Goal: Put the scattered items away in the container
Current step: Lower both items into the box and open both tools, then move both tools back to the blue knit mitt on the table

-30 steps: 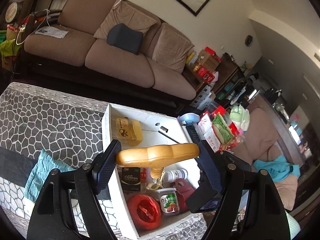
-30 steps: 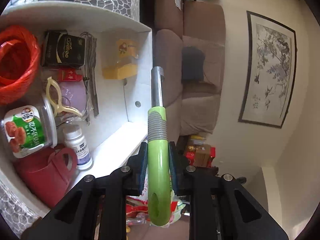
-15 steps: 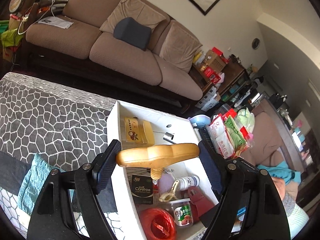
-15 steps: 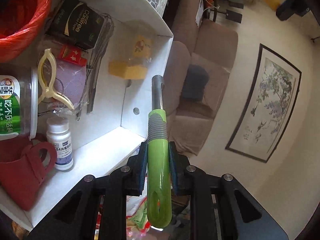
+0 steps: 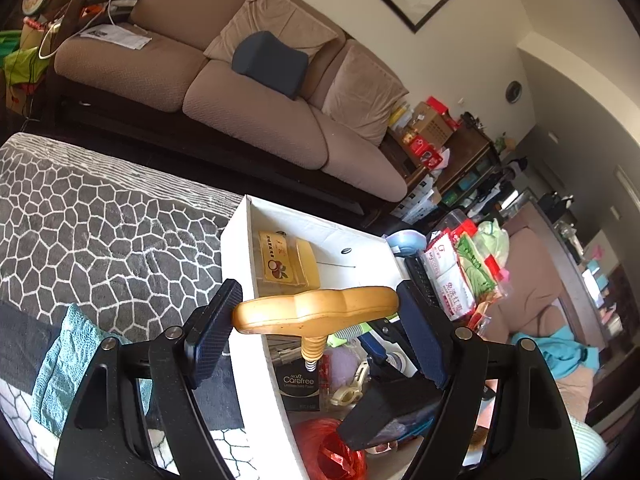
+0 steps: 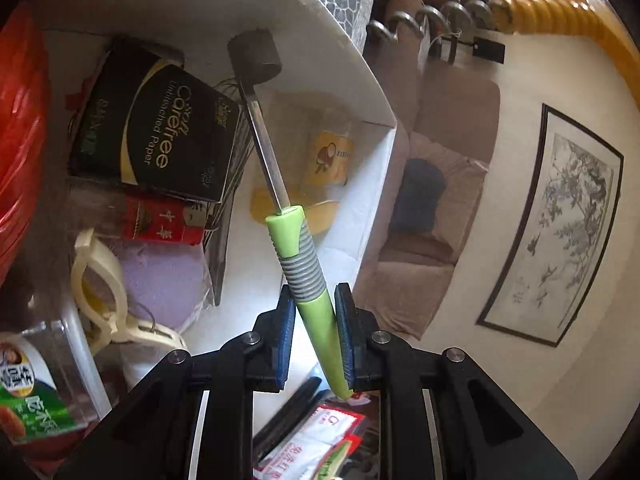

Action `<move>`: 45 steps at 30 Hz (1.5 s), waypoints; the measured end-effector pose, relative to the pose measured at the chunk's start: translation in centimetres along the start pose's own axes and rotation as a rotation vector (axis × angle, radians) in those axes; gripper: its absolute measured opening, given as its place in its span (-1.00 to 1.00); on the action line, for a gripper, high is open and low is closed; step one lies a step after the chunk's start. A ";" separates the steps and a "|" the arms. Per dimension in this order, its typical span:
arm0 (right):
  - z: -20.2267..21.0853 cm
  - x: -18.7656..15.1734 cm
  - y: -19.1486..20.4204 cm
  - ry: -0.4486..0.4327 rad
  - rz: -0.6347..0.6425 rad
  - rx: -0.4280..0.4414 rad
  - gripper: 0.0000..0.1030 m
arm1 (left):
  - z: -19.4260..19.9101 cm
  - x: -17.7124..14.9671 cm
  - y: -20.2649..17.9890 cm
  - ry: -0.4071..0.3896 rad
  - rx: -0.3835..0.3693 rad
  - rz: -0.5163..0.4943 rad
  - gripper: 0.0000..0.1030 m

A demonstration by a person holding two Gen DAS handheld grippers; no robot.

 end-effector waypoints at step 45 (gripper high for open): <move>9.1 -6.9 -7.1 -0.086 -1.517 1.080 0.31 | 3.5 -10.2 1.7 0.189 0.181 -0.072 0.70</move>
Point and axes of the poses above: each gripper's, at about its wrist camera, not at the fingertips, and z roughly against the way its jaws point, y to its left, x to its top, the point moved 6 cm from there along -z, roughly the way its jaws point, and after that the axes turned 12 degrees about -z, right-handed, at the moved point
